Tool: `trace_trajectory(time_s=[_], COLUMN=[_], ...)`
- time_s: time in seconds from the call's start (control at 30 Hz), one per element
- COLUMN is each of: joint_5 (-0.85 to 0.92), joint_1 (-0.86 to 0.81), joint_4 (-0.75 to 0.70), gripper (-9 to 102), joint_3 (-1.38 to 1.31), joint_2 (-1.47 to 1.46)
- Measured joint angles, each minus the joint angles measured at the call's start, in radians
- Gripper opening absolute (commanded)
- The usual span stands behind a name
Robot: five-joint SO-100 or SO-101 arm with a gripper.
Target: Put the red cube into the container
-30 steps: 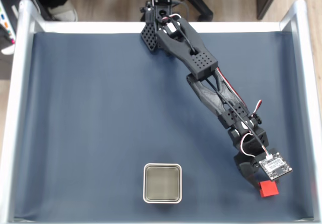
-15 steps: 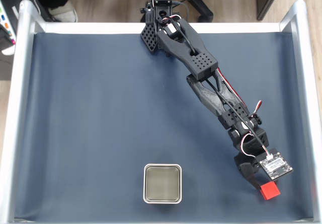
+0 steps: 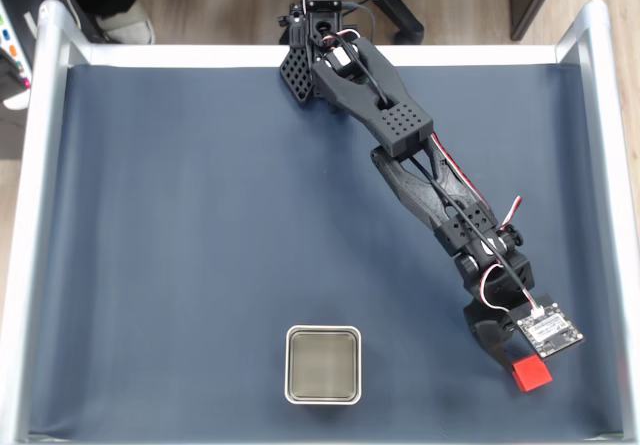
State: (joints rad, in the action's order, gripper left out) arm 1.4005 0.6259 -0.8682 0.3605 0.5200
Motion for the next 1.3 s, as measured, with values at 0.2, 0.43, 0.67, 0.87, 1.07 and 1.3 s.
trace_trajectory(time_s=[0.2,0.43,0.67,0.87,1.07,1.3], joint_5=[0.002,0.043,0.101,0.15,0.196,0.224], joint_1=[-0.012,-0.066,-0.16,-0.265,-0.403,-0.532], joint_4=[-0.061,-0.084,-0.041,-0.005,0.066,0.127], gripper=[0,0,0,0,0,0], joint_3=[0.229,0.609,0.904,1.06,1.14,1.141], joint_2=[0.265,0.644,0.966,1.157,1.241,1.243])
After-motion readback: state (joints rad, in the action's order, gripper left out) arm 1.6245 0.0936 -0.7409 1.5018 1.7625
